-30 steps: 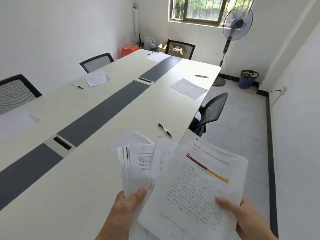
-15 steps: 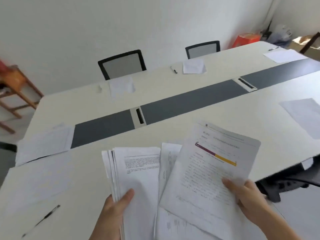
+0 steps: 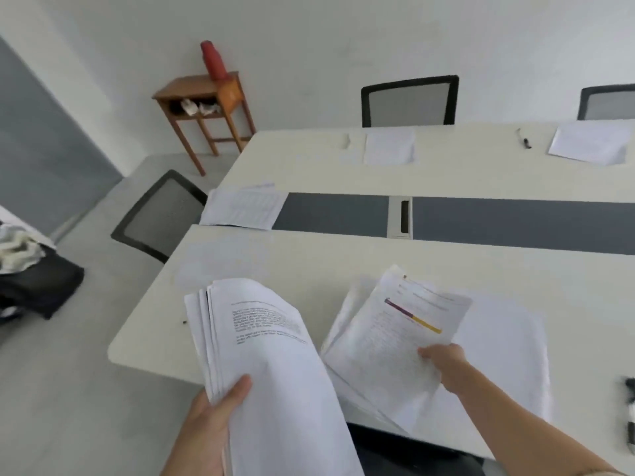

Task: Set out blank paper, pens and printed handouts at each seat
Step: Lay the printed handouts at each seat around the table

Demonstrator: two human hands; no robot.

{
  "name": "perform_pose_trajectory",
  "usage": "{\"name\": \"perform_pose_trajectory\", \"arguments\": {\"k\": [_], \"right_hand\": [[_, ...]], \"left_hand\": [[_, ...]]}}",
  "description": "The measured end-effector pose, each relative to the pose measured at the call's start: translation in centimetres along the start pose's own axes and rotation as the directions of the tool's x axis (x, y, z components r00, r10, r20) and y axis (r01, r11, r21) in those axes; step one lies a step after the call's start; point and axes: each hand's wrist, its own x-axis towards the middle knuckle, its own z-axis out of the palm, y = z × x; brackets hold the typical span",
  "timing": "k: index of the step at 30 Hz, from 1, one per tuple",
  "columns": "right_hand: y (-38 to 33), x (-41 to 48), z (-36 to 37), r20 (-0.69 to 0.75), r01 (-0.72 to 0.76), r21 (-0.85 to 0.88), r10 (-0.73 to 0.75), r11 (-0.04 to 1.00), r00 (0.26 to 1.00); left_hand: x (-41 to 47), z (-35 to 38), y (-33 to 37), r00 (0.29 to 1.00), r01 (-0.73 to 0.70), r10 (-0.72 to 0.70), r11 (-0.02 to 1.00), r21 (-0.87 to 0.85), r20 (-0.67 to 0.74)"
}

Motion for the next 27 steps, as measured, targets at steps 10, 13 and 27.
{"name": "perform_pose_trajectory", "arguments": {"k": [10,13,27], "right_hand": [[0.8,0.1,4.2,-0.056,0.028,-0.189,-0.039,0.982,0.998],[1.0,-0.4,3.3,-0.022,0.023,-0.153,-0.027,0.988,0.999],[6.4,-21.3,-3.6,0.196,0.081,0.487,-0.200,0.870,0.960]], "left_hand": [[4.2,-3.0,2.4,0.997,0.039,-0.044,0.997,0.062,0.071],[5.7,-2.4,3.2,0.977,0.068,-0.087,0.992,0.104,0.192],[3.3,8.8,0.3,0.604,0.126,-0.350,0.929,0.348,0.716]]}}
